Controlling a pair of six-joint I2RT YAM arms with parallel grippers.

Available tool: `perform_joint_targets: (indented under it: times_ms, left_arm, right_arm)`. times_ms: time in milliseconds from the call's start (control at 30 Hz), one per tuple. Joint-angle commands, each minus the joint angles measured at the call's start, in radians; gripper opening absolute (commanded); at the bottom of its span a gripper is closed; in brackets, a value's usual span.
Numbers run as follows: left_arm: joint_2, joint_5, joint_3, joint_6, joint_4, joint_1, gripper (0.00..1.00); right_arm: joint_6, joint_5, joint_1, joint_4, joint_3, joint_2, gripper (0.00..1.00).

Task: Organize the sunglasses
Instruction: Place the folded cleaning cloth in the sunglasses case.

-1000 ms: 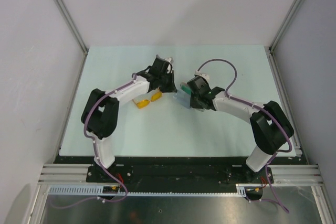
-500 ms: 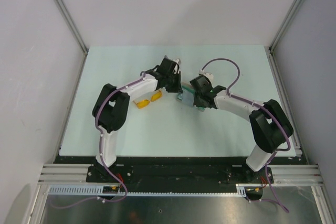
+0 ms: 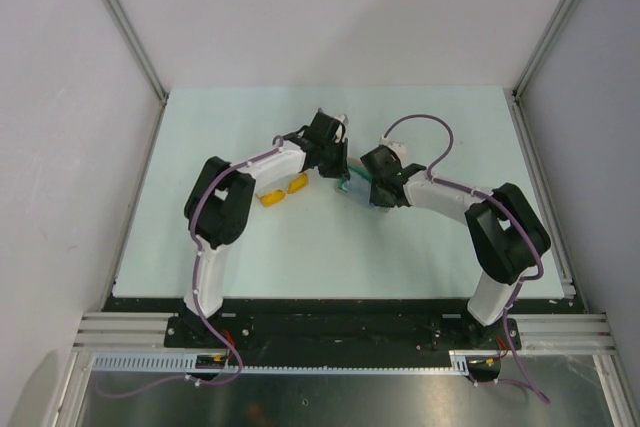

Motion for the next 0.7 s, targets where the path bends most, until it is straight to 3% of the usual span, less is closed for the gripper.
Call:
perform_joint_targets:
  times_ms: [0, 667]
  left_arm:
    - [0.007, -0.008, 0.050, 0.028, 0.016, -0.006, 0.00]
    - [0.062, -0.018, 0.076, 0.031, 0.018, -0.008, 0.00]
  right_arm:
    - [-0.014, 0.047, -0.009, 0.019, 0.038, 0.007, 0.00]
    - [-0.032, 0.074, -0.029, 0.042, 0.037, 0.050, 0.00]
